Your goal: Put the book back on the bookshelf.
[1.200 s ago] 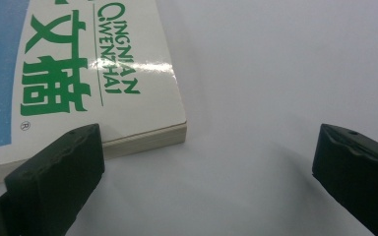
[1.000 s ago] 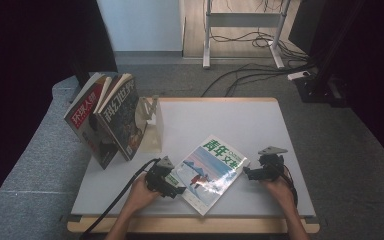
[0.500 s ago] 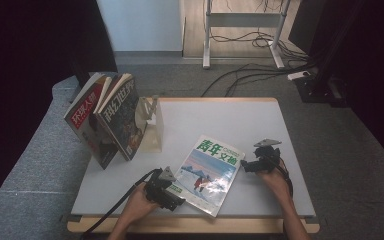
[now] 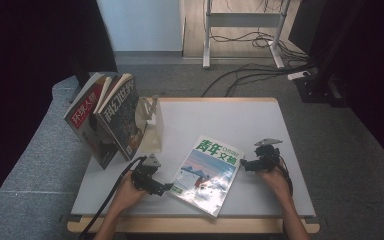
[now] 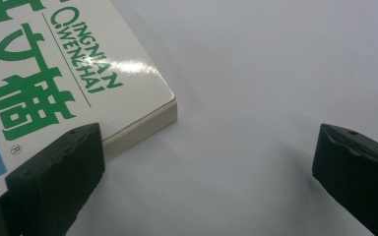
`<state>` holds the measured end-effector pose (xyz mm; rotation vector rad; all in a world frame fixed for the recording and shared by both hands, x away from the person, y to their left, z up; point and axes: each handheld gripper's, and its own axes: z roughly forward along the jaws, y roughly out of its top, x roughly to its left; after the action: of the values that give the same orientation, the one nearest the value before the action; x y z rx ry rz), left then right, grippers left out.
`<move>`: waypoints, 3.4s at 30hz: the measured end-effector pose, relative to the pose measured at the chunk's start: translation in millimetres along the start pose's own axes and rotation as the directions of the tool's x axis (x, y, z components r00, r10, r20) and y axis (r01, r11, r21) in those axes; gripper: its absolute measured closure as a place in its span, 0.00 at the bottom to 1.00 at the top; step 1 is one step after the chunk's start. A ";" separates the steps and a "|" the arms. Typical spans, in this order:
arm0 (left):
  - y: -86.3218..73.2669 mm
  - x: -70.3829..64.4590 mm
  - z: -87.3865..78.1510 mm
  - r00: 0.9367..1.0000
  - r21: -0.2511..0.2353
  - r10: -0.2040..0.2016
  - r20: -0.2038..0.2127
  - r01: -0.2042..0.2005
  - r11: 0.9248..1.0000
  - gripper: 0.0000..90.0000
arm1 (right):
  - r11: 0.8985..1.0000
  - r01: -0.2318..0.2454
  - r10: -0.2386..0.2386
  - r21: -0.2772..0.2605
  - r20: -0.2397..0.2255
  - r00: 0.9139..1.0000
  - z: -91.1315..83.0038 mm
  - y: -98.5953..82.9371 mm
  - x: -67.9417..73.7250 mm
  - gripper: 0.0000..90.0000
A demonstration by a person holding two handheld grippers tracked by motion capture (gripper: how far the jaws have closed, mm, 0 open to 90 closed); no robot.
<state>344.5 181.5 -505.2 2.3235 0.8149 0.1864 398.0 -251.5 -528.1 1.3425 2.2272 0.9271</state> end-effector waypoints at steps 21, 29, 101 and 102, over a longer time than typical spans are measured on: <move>-11.5 -3.6 15.3 0.991 -0.028 -0.040 -0.130 0.037 0.999 0.12 | 1.000 0.002 -0.002 0.001 -0.007 1.000 2.6 2.6 -1.8 0.00; -14.4 -14.0 14.8 0.989 -0.034 -0.031 -0.143 0.026 0.999 0.12 | 1.000 0.006 -0.006 0.007 -0.002 1.000 9.0 10.3 -2.9 0.00; -16.1 -21.9 20.9 0.996 -0.036 0.023 -0.085 -0.026 0.999 0.00 | 0.990 0.135 -0.140 -0.036 -0.216 0.966 1.8 42.5 40.6 0.00; -16.1 -21.9 20.9 0.996 -0.036 0.023 -0.085 -0.026 0.999 0.00 | 0.989 0.143 -0.147 -0.035 -0.232 0.961 3.3 41.3 45.3 0.00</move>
<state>325.9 166.5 -529.7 2.3049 0.8175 0.3096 404.7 -196.9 -500.7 1.0921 2.4481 1.0970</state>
